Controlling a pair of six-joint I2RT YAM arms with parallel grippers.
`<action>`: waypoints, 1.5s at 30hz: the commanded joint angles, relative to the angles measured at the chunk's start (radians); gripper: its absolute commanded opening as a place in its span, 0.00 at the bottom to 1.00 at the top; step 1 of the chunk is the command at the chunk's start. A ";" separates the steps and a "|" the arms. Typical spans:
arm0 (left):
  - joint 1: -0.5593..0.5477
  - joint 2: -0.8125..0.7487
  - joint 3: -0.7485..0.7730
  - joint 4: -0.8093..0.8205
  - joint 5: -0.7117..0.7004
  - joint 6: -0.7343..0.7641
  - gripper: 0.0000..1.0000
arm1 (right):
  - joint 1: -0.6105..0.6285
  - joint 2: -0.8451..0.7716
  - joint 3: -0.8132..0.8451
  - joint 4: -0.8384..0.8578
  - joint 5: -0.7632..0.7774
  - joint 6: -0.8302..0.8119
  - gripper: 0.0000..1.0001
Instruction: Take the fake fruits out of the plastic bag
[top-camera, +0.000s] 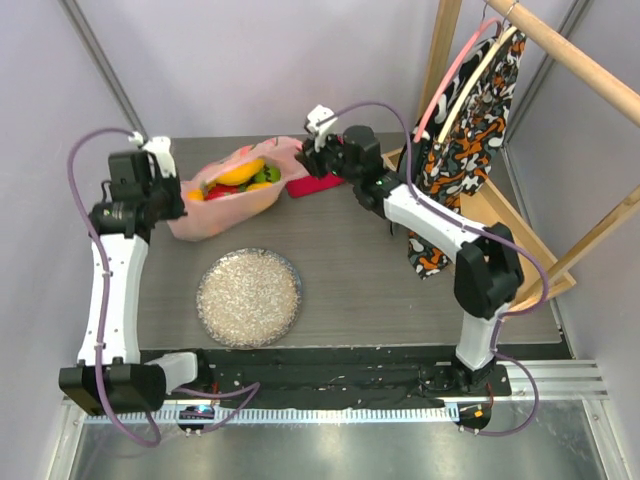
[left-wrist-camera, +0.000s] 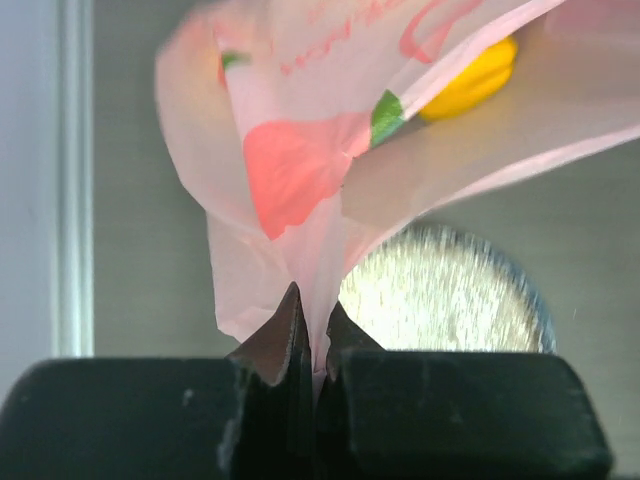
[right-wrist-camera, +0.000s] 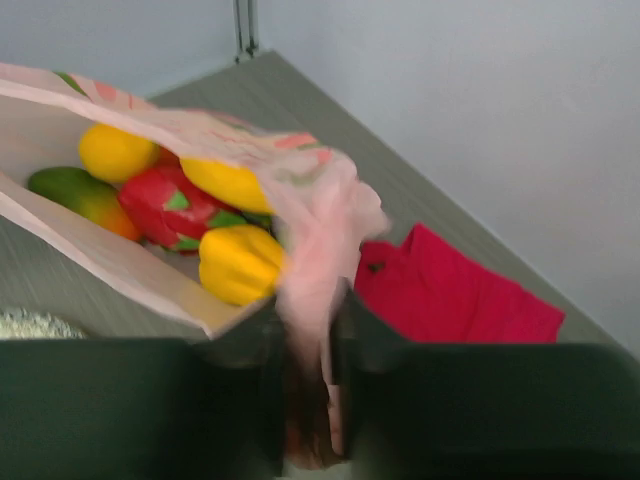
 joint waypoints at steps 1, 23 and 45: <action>-0.002 -0.094 -0.192 -0.009 0.006 -0.005 0.00 | 0.012 -0.128 -0.191 -0.085 -0.029 0.009 0.47; 0.008 -0.033 -0.162 0.042 0.091 -0.137 0.00 | 0.053 0.097 -0.242 -0.504 -0.344 0.337 0.66; 0.027 -0.073 -0.178 0.039 0.121 -0.128 0.00 | 0.040 0.108 -0.286 -0.585 -0.253 0.382 0.01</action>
